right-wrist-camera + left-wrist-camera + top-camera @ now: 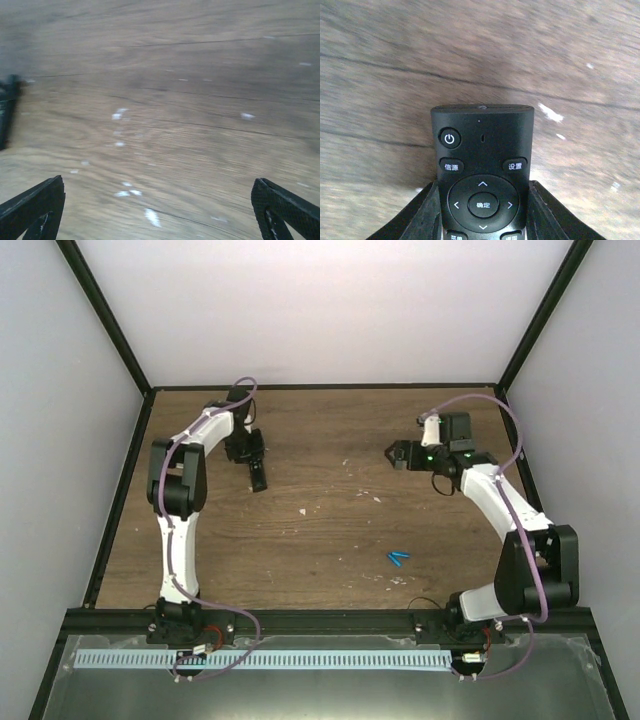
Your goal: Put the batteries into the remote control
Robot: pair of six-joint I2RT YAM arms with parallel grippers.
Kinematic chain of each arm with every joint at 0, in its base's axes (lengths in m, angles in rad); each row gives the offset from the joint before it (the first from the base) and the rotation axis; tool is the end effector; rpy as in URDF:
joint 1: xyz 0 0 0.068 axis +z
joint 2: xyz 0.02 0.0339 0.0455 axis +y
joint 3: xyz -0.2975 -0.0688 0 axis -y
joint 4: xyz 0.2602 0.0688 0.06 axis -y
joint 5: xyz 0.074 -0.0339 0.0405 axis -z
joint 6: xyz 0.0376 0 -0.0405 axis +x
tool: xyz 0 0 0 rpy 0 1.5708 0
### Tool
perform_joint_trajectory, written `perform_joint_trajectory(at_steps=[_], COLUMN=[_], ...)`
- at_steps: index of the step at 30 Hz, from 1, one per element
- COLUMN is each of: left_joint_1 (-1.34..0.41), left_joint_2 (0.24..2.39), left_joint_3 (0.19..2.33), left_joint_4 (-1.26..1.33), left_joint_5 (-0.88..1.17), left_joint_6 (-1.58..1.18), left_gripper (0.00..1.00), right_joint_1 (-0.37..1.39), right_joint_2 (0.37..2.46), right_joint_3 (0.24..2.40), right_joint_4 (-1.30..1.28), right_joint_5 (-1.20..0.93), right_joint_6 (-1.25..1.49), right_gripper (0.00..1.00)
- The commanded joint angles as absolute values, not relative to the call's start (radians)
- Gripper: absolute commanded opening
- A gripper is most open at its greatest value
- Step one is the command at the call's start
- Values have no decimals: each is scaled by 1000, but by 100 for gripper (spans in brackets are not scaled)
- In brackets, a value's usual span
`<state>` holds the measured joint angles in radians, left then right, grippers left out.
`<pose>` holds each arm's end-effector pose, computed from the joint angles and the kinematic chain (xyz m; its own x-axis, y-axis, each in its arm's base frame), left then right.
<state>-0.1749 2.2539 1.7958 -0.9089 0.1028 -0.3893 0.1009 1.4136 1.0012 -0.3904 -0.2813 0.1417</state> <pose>0.4821 -0.0891 0.1739 -0.9657 -0.2127 -0.1491 -0.1870 0.9676 -0.1698 0.3097 0.0418 0.2788 -0.7492 0.0605 -0.6595 -0.1847 0.9372 0.2958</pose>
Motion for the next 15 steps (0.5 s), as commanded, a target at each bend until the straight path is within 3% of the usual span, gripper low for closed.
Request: perform_joint_trajectory(at_steps=[1, 15], left_joint_1=[-197, -345], left_joint_2=[2163, 1997], left_joint_3=[1768, 1718], left_joint_4=[-839, -673], left_joint_5=[287, 392], left_joint_6=[-445, -643], left_gripper=[6, 5], right_joint_1=[207, 435], right_joint_2=[1455, 1744], right_joint_3=[1039, 1289], right_joint_4=[-251, -179], right_joint_5=[-480, -644], right_joint_6=[256, 313], right_gripper=[96, 89])
